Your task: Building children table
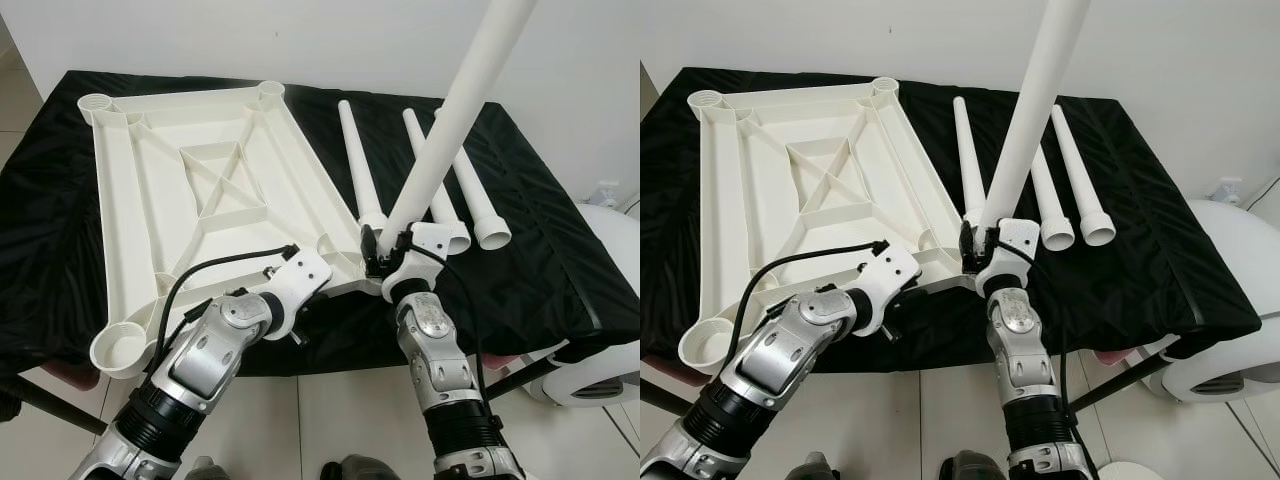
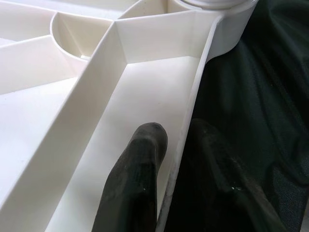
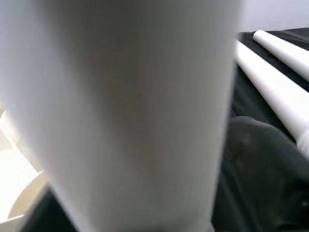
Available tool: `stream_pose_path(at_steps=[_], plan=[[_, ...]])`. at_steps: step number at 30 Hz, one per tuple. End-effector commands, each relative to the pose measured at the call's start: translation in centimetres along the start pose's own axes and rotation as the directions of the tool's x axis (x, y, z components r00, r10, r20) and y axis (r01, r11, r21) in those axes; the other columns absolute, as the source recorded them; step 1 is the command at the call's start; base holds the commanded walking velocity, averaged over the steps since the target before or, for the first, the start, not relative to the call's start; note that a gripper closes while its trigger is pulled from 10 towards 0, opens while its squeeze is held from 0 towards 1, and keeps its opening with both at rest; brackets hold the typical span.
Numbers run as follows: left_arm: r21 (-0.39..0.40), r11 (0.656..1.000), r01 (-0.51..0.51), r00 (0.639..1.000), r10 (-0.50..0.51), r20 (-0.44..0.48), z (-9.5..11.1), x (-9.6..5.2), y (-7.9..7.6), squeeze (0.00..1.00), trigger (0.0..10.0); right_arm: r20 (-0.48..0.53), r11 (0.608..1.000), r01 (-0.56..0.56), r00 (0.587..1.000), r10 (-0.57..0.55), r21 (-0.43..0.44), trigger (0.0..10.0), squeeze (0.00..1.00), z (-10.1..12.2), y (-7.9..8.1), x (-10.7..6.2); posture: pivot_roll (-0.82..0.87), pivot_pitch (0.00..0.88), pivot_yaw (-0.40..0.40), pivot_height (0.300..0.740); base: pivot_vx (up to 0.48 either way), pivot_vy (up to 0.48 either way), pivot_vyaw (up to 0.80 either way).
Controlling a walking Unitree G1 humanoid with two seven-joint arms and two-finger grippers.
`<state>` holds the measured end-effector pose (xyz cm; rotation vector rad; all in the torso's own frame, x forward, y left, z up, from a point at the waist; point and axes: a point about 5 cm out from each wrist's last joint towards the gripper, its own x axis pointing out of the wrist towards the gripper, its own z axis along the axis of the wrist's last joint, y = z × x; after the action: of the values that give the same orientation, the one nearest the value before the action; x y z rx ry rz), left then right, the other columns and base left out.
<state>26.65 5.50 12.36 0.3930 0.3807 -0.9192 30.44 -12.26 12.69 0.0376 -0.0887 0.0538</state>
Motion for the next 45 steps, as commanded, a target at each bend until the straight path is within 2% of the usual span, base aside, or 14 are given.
stream_pose_path(at_steps=[1,3,4,6,8,11,16,20,21,37,38,41,42,45], plan=[[-0.002,0.994,0.110,0.994,-0.110,-0.018,-0.5,0.6,-2.0,0.00,10.0,-0.019,1.000,0.000,1.000,0.000,0.002,10.0,1.00,-0.3,-0.9,-0.1,0.02,0.026,-0.087,0.740,0.000,0.000,0.00],[-0.002,0.994,0.110,0.994,-0.110,-0.018,-0.5,0.6,-2.1,0.00,10.0,-0.012,1.000,-0.016,1.000,0.016,0.011,10.0,1.00,-0.2,-1.0,-0.1,0.02,0.026,-0.087,0.740,0.000,0.000,0.00],[-0.001,0.994,0.111,0.994,-0.111,-0.018,-0.5,0.6,-2.1,0.00,10.0,0.002,0.997,-0.075,0.997,0.075,0.028,10.0,0.00,0.0,-0.9,-0.2,0.01,0.021,-0.087,0.740,0.000,0.000,0.00],[0.001,0.994,0.112,0.994,-0.111,-0.018,-0.6,0.6,-2.1,0.00,10.0,0.027,0.986,-0.160,0.987,0.159,0.039,10.0,0.00,0.4,-0.7,-0.3,0.01,0.019,-0.087,0.740,0.000,0.000,0.00],[0.001,0.994,0.112,0.994,-0.112,-0.018,-0.6,0.7,-2.1,0.00,10.0,0.036,0.982,-0.184,0.983,0.183,0.037,10.0,0.00,0.5,-0.7,-0.3,0.01,0.019,-0.087,0.740,0.000,0.000,0.00],[0.004,0.994,0.114,0.993,-0.113,-0.018,-0.6,0.7,-2.1,0.00,10.0,0.022,0.958,-0.286,0.958,0.285,0.004,10.0,0.00,0.4,-1.1,-0.4,0.01,0.013,-0.086,0.740,0.000,0.000,0.00],[0.010,0.993,0.116,0.993,-0.115,-0.019,-0.5,0.7,-2.0,0.00,10.0,0.005,0.896,-0.443,0.896,0.443,-0.022,10.0,0.00,0.6,-2.3,-0.1,0.01,0.006,-0.082,0.740,0.000,0.000,0.00],[0.013,0.993,0.117,0.993,-0.116,-0.021,-0.6,0.7,-2.0,0.00,10.0,0.005,0.865,-0.501,0.866,0.501,-0.020,10.0,0.00,0.8,-2.8,0.0,0.01,0.000,-0.077,0.740,0.000,0.000,0.00],[0.015,0.993,0.117,0.993,-0.117,-0.022,-0.6,0.7,-1.9,0.00,10.0,0.001,0.837,-0.547,0.837,0.547,-0.030,10.0,0.00,1.1,-3.1,0.1,0.01,0.000,-0.076,0.740,0.000,0.000,0.00],[0.032,0.991,0.127,0.992,-0.126,-0.025,-0.5,0.7,-1.8,0.00,10.0,-0.036,0.789,-0.610,0.792,0.610,-0.072,10.0,0.00,1.2,-5.6,0.6,0.01,0.000,-0.059,0.740,0.000,0.000,0.00],[0.034,0.991,0.129,0.991,-0.128,-0.025,-0.5,0.7,-1.8,0.00,10.0,-0.037,0.783,-0.617,0.787,0.616,-0.074,4.4,0.00,1.2,-5.8,0.6,0.01,0.000,-0.059,0.740,0.000,0.000,0.00],[0.035,0.991,0.130,0.991,-0.129,-0.025,-0.5,0.7,-1.8,0.00,10.0,-0.037,0.778,-0.623,0.782,0.623,-0.075,4.4,0.00,1.2,-6.0,0.6,0.01,0.000,-0.059,0.740,0.000,0.000,0.00],[0.035,0.991,0.131,0.991,-0.130,-0.024,-0.5,0.7,-1.8,0.00,10.0,-0.035,0.773,-0.631,0.776,0.630,-0.068,0.0,0.00,1.1,-6.1,0.6,0.01,0.000,-0.057,0.740,0.000,0.000,0.00],[0.034,0.991,0.133,0.991,-0.132,-0.024,-0.5,0.7,-1.9,0.00,10.0,-0.038,0.769,-0.636,0.772,0.635,-0.066,0.0,0.00,1.1,-6.2,0.5,0.01,0.000,-0.058,0.740,0.000,0.000,0.00]])
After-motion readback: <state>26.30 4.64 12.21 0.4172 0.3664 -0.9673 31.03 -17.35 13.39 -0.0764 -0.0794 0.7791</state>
